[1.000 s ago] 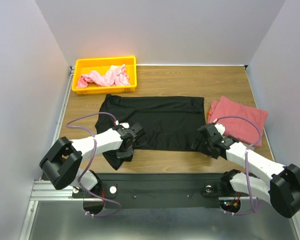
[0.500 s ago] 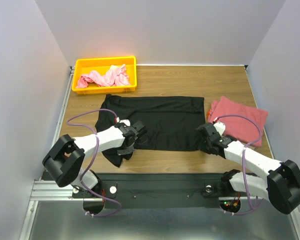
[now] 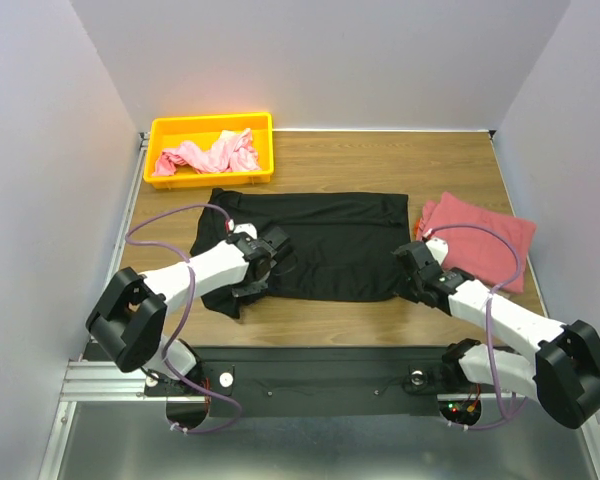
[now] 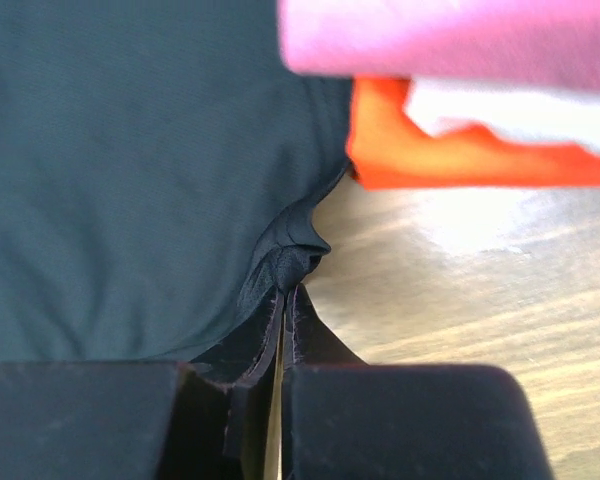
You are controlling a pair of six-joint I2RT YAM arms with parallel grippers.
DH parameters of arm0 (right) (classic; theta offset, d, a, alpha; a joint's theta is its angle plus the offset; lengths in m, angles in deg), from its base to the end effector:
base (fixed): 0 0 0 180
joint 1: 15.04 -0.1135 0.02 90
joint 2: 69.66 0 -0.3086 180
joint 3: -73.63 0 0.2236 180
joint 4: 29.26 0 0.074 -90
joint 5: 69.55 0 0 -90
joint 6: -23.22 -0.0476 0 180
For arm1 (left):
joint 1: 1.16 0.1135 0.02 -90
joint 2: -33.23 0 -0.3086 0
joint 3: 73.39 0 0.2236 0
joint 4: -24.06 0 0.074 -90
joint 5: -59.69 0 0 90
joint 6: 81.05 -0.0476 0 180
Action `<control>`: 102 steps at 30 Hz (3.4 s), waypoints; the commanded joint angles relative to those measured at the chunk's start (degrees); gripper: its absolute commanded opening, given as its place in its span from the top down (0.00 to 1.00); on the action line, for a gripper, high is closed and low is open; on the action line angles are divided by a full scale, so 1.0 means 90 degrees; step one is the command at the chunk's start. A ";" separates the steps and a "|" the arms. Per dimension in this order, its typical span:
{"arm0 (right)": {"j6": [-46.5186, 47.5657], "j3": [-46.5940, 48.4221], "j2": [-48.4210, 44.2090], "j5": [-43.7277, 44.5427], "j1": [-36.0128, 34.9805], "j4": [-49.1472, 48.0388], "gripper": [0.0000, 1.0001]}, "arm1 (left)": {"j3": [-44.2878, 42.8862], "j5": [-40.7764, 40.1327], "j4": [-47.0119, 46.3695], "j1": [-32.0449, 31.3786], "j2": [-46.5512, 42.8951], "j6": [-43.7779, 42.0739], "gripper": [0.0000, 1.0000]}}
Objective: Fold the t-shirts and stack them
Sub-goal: Fold the tshirt
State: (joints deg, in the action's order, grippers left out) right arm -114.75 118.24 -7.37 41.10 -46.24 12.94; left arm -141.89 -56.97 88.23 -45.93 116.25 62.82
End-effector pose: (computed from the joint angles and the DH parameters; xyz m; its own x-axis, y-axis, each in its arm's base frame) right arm 0.1362 0.0628 0.2163 -0.7430 0.3626 -0.5626 0.3264 0.9301 0.1685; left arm 0.1725 -0.1411 0.2495 -0.8684 -0.1553 -0.4710 -0.2280 0.9684 0.1010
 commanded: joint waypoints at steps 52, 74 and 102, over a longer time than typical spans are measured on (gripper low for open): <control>0.1218 0.4136 0.4075 0.1593 0.1064 -0.0723 0.99 | -0.3396 -0.0262 -0.2636 0.2631 0.2688 -0.2918 0.78; 0.1628 0.3454 0.3090 -0.0457 0.1055 -0.1152 0.03 | -0.1454 0.1594 -0.3574 0.2621 0.1127 -0.2431 0.02; 0.2223 0.3863 0.3753 -0.0575 0.1045 -0.1621 0.00 | -0.3172 0.2396 -0.5370 0.2553 0.2925 -0.2918 0.02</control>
State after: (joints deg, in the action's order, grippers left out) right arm -97.15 148.51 25.65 33.95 -36.49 1.24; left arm -170.58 -35.48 42.11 -22.70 148.36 38.88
